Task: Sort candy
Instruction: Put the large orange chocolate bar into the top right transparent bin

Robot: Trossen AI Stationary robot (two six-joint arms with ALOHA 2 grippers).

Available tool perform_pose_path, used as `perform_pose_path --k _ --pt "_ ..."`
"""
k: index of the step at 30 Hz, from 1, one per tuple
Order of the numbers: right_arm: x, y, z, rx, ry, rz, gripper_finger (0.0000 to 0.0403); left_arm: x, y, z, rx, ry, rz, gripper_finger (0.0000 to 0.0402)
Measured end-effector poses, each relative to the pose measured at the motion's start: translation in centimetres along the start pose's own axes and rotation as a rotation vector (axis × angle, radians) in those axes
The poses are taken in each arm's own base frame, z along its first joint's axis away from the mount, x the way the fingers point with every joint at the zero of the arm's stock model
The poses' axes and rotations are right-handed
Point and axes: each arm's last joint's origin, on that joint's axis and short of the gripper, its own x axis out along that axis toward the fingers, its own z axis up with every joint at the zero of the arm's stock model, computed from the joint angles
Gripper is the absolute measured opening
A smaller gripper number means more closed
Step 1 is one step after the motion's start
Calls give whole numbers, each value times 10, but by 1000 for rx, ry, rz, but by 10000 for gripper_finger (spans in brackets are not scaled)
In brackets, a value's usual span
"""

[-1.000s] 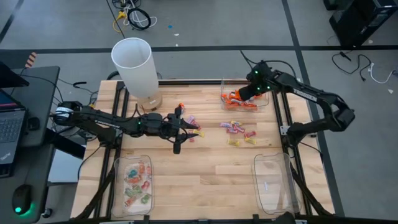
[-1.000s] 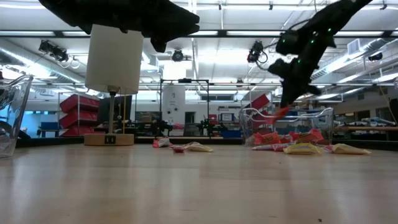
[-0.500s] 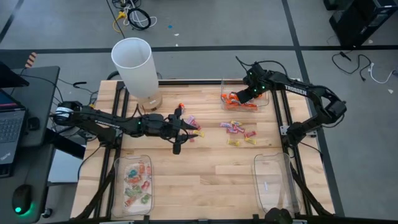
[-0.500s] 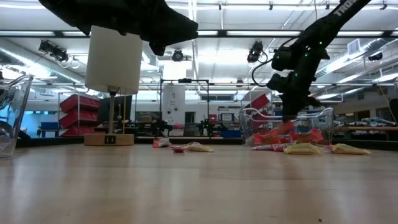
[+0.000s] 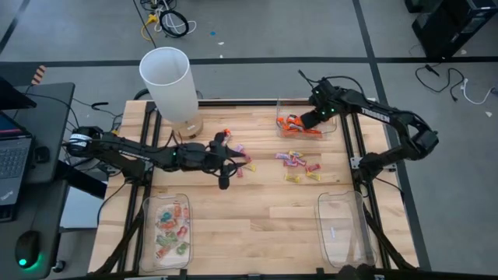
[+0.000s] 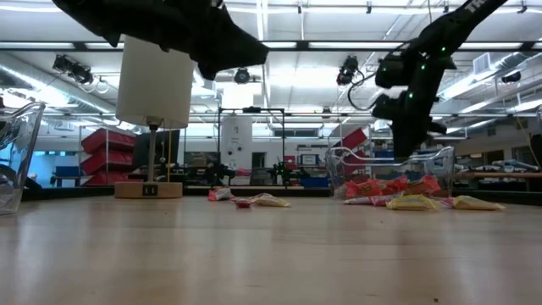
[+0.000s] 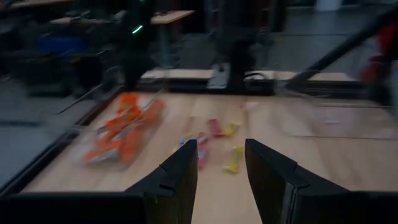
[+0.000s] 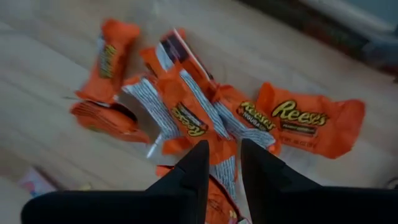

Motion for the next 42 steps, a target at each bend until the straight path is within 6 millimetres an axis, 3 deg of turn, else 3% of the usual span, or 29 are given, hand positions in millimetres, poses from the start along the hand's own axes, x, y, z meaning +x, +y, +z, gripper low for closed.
perform_pose_path --k 5,13,19,24,31,42 --pt "-35 7 -6 -13 -132 46 78 0 7 -6 -44 49 182 137" --pt "-97 24 -27 -41 -378 182 76 1 31 -19 -166 163 305 137" --pt "-124 38 -41 -75 -503 307 76 2 48 -17 -199 243 379 137" --pt "-131 50 -46 -102 -534 381 76 8 58 -22 -195 306 431 136" --pt "-126 64 -48 -138 -503 405 76 23 70 -42 -190 445 489 136" --pt "-122 71 -49 -161 -485 405 76 36 88 -70 -216 553 604 136"
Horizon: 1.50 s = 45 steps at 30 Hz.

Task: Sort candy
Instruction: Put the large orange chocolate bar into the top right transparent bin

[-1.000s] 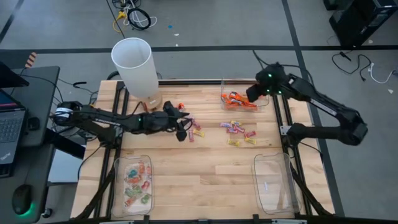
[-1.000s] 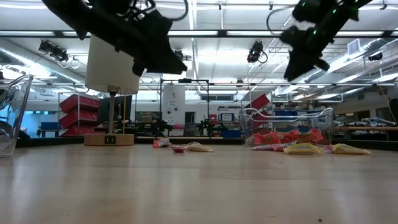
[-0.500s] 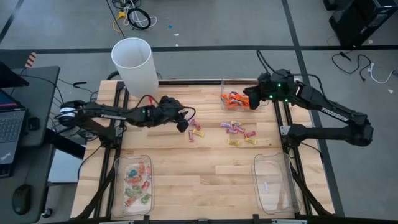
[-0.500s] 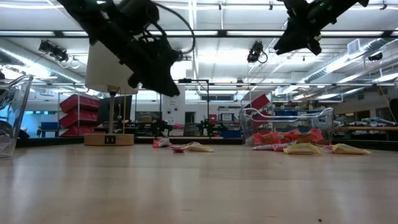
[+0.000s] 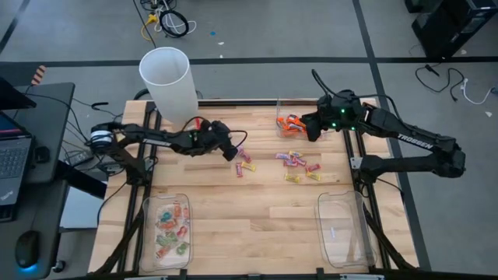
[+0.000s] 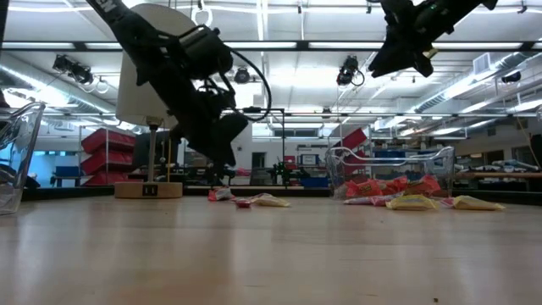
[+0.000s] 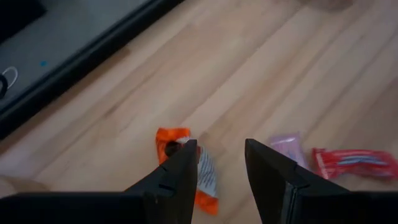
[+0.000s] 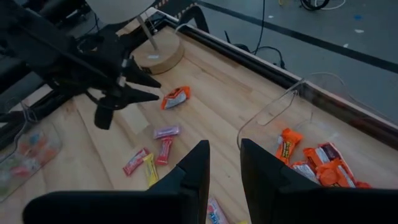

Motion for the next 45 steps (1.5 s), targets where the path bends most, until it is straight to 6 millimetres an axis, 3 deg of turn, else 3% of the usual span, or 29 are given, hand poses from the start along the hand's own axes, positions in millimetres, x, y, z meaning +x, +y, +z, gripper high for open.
perform_pose_path --k 27,31,36,41,45 --pt "0 13 0 4 -29 66 76 47 -4 -33 46 115 117 132" --pt "2 13 0 3 -21 65 76 48 -5 -34 50 113 117 96" --pt "10 13 -1 1 2 55 76 47 -7 -34 73 112 110 14" --pt "19 15 -4 -8 37 48 76 45 -11 -35 104 104 99 2" --pt "25 22 -7 -28 61 68 76 31 -23 -29 147 52 24 1"
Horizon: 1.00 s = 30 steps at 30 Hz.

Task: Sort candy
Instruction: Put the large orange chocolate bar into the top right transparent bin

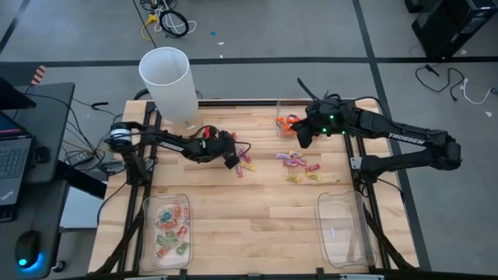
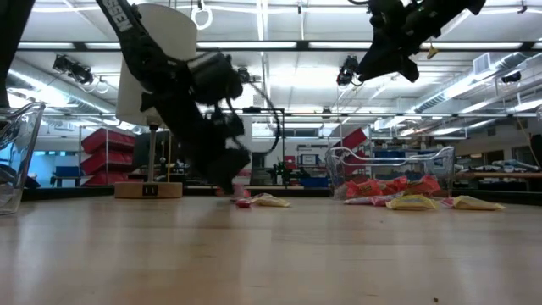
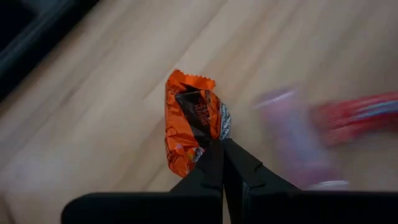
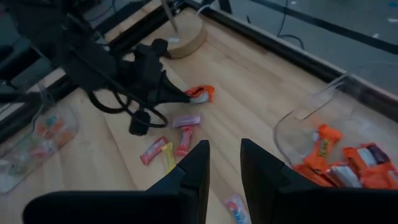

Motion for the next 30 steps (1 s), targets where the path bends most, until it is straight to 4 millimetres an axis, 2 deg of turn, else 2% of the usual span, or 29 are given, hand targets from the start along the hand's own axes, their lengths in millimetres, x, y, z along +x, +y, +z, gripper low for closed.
perform_pose_path --k 10,13,17,26,28,30 --pt "2 26 -5 -115 -20 114 76 -68 -6 38 72 -279 -138 0" --pt "1 37 -8 -217 -54 170 76 -88 -9 49 99 -390 -254 0" --pt "1 53 -15 -385 -149 157 76 -111 -12 63 151 -552 -484 0" --pt "7 91 -38 -704 -196 129 76 -134 -18 75 276 -782 -969 0" --pt "9 99 -44 -761 -211 117 76 -137 -19 76 320 -821 -1033 0" --pt "9 107 -47 -792 -243 115 76 -137 -19 76 345 -836 -1016 0"
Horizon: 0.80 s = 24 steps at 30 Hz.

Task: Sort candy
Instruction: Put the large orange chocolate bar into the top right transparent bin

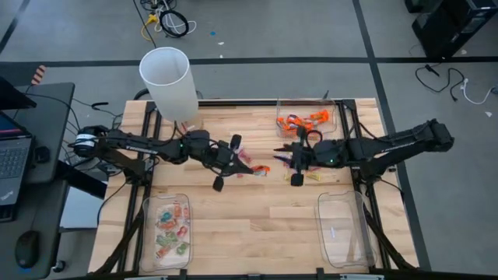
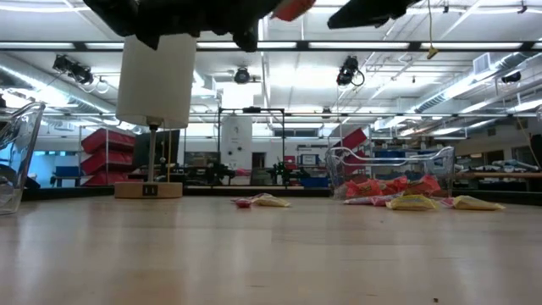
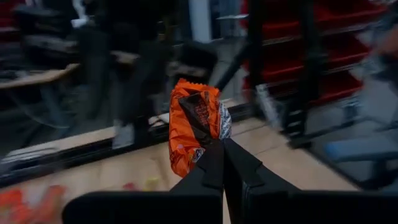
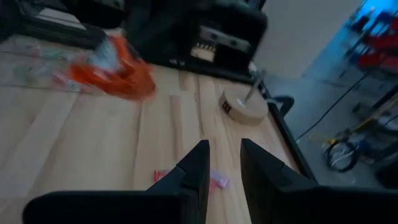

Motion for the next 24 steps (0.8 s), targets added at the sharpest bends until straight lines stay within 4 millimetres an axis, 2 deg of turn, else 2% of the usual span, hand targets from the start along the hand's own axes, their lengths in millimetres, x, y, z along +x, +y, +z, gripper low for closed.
perform_pose_path --k 5,10,17,24 --pt "-1 13 5 18 -42 -9 76 -2 6 -13 85 184 270 0" --pt "-1 19 4 25 -24 -21 87 -4 4 -22 263 390 512 0" --pt "18 27 -6 -32 43 -105 122 2 -16 -20 522 465 483 0" --pt "34 33 -8 -66 36 -167 148 5 -25 -16 572 466 517 0"
